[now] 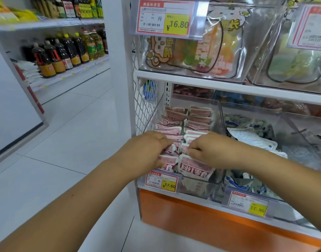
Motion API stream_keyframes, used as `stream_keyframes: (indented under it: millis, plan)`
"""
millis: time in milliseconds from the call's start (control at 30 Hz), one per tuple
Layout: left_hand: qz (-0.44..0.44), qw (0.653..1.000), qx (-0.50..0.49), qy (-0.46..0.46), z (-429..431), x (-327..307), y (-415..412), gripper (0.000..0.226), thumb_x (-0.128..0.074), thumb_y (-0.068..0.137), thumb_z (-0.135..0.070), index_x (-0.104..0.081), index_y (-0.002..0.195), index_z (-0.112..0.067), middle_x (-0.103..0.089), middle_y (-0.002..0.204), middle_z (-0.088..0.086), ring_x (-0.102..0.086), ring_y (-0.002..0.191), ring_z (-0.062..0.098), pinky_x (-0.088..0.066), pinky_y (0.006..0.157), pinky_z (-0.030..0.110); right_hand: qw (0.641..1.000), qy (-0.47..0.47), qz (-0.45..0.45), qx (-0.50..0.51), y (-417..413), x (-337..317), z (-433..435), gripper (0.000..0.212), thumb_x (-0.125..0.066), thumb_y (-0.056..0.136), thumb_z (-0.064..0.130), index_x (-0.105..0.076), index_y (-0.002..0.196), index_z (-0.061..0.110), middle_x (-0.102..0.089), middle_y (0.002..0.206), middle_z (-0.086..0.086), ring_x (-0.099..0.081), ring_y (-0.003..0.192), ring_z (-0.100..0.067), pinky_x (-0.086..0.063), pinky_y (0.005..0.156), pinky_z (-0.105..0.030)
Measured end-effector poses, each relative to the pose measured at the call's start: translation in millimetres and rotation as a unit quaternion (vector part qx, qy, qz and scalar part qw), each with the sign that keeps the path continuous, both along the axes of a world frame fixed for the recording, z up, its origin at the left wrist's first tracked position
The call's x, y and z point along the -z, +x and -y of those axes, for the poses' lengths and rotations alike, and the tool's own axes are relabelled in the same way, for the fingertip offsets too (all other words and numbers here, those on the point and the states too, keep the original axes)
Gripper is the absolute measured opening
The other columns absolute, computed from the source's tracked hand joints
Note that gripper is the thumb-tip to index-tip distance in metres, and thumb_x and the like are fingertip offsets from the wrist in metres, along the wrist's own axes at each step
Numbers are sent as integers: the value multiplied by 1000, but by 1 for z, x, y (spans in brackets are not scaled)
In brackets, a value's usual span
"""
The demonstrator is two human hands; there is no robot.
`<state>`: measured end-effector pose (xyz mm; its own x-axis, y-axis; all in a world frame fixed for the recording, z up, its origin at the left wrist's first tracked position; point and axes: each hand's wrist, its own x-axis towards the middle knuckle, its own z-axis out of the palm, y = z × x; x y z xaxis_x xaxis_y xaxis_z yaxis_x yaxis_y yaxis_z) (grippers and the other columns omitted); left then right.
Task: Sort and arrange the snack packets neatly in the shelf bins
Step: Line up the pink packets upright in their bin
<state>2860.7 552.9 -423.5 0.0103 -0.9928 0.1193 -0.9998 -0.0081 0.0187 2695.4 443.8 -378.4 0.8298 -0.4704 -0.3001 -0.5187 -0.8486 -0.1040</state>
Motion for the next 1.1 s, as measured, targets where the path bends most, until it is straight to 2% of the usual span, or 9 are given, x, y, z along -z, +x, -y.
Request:
stream_keyframes:
  millis: [100,233,400,467,533,633,800,967,1100]
  plan:
    - [-7,1000,-3,16,0,-2,3,72,-69,84,-38,-35,146,-30,-46,141,-7,-41,126,15,-41,102,33,1000,23,-11,3,24,10,8,31,-58,91,36,-69,86,8,-65,78,-6,-57,70,-20,-48,69,-31]
    - [-25,1000,0,14,-3,-2,6,71,-70,84,-35,-36,146,-30,-45,142,-9,-41,126,13,-39,104,32,999,-31,-12,4,32,26,10,25,-51,83,4,-44,60,10,-40,59,-6,-34,55,-19,-27,51,-31]
    - [-49,998,25,-4,-15,2,12,59,-66,89,-35,-42,143,-33,-49,139,-12,-41,124,9,-35,103,25,987,7,162,20,20,14,23,36,-67,88,23,-48,64,4,-43,60,-6,-38,56,-18,-29,54,-31]
    - [-48,998,32,-14,-17,4,11,55,-65,90,-32,-46,141,-33,-53,134,-10,-44,120,10,-37,98,24,984,4,176,-25,31,21,17,28,-66,89,21,-57,66,7,-50,60,-6,-44,58,-19,-34,56,-32]
    - [-49,998,28,-28,-19,7,11,53,-66,89,-30,-49,139,-32,-56,128,-8,-47,116,11,-42,95,27,984,-17,163,-66,49,33,12,14,-63,90,19,-73,83,11,-66,74,-7,-56,70,-21,-44,64,-32]
    - [-45,998,23,-36,-21,8,9,51,-65,89,-29,-50,138,-28,-55,128,-5,-46,117,15,-43,96,33,991,-26,110,-70,65,37,16,17,-62,90,16,-74,102,15,-71,90,-8,-61,82,-23,-44,69,-27]
    - [-31,999,12,-41,-18,9,1,53,-58,93,-24,-44,143,-29,-48,140,-7,-43,124,16,-46,97,36,994,-30,56,-88,73,40,20,22,-54,89,4,-73,96,12,-65,80,-7,-57,77,-24,-43,65,-29]
    - [48,997,-42,-36,-8,10,-6,53,-50,96,-17,-36,147,-24,-37,151,0,-39,134,22,-43,103,36,993,46,99,-38,31,-7,22,20,-56,95,32,-66,111,27,-66,100,12,-57,82,-5,-43,73,-23]
    - [71,996,-58,-15,9,10,-14,49,-49,92,-6,-43,140,-16,-48,141,4,-46,127,24,-45,101,39,989,-4,-121,-80,-2,-13,9,27,-51,93,44,-61,86,20,-63,82,2,-59,76,-19,-47,68,-36]
